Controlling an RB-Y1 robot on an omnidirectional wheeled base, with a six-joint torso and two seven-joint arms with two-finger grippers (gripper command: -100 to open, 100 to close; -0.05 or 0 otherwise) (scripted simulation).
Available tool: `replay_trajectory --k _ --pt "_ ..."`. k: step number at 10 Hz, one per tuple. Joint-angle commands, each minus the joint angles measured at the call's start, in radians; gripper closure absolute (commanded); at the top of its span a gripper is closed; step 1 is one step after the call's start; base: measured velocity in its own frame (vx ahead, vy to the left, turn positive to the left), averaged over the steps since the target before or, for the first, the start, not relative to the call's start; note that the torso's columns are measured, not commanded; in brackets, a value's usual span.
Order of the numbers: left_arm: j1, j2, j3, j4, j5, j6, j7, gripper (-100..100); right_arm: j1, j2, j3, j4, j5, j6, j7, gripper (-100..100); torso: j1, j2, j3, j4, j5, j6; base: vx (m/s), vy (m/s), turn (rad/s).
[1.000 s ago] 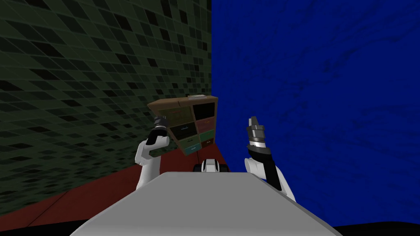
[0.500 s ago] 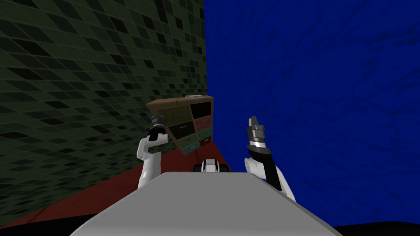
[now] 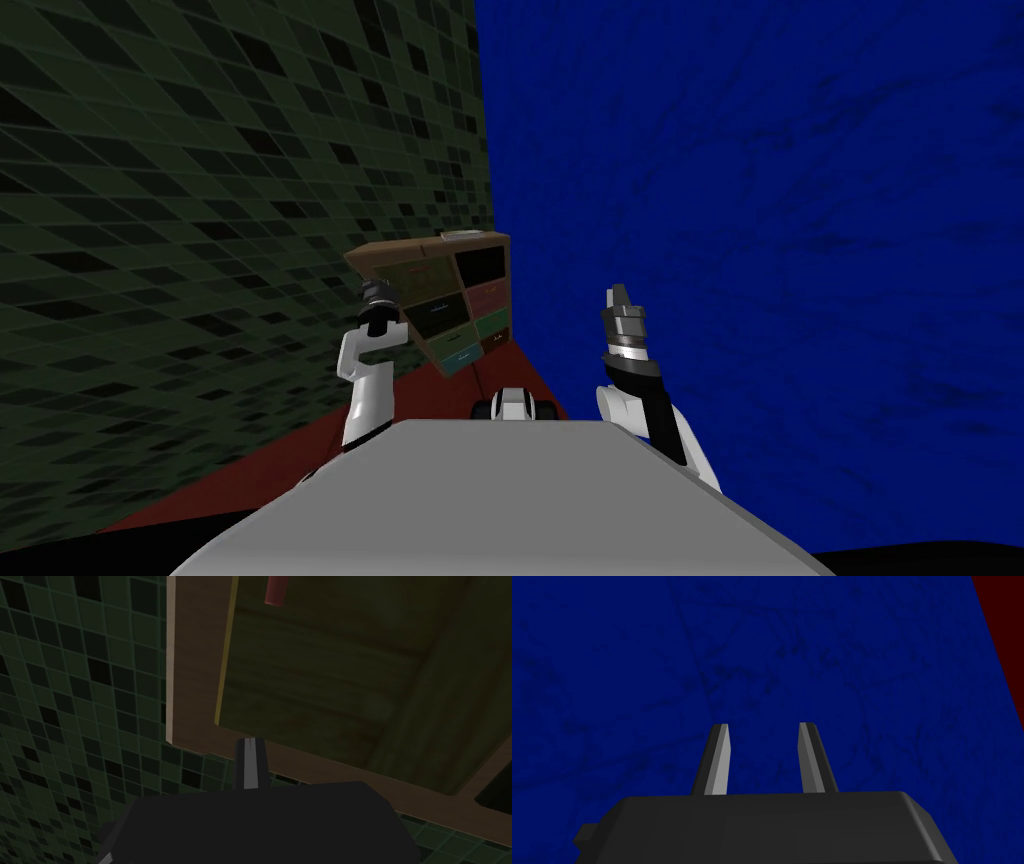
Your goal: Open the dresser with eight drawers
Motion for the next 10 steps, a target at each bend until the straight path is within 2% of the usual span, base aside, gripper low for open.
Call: replay_trajectory --k 1,2,3,5,7,8,9,10 --pt "-0.004 0.001 0.001 0.006 -0.069 0.002 0.021 100 0.000 0.000 0.000 0.000 0.000 0.000 0.000 0 -0.001 -0.003 -0.002 -0.001 0.000 0.001 0.019 0.004 -0.002" --pt "-0.052 0.023 0.051 0.054 -0.104 -0.019 0.070 100 0.000 0.000 0.000 0.000 0.000 0.000 0.000 0 -0.002 -0.002 -0.002 -0.001 -0.001 0.001 -0.152 0.002 -0.302" --pt "-0.073 0.023 0.064 0.064 -0.132 -0.019 0.092 100 0.000 0.000 0.000 0.000 0.000 0.000 0.000 0 -0.003 0.010 0.005 0.002 -0.001 0.002 -0.231 0.000 -0.359" --pt "-0.090 0.023 0.064 0.119 -0.186 -0.019 0.150 100 0.000 0.000 0.000 0.000 0.000 0.000 0.000 0 -0.002 0.007 0.005 0.002 -0.001 0.000 -0.090 -0.007 -0.067" --pt "-0.090 0.023 0.064 0.119 -0.244 -0.019 0.150 100 0.000 0.000 0.000 0.000 0.000 0.000 0.000 0 -0.001 -0.003 -0.003 -0.001 0.000 0.001 0.011 -0.001 0.013" --pt "-0.139 0.046 0.113 0.166 -0.275 -0.040 0.199 100 0.000 0.000 0.000 0.000 0.000 0.000 0.000 0 -0.001 -0.002 -0.002 -0.001 0.000 0.001 -0.180 -0.032 -0.305" --pt "-0.167 0.046 0.127 0.197 -0.314 -0.040 0.222 100 0.000 0.000 0.000 0.000 0.000 0.000 0.000 0 -0.004 0.011 0.006 0.002 -0.001 0.002 -0.221 -0.048 -0.417" --pt "-0.177 0.046 0.127 0.223 -0.346 -0.040 0.250 100 0.000 0.000 0.000 0.000 0.000 0.000 0.000 0 -0.005 0.013 0.009 0.004 -0.002 0.001 -0.126 -0.017 -0.125"
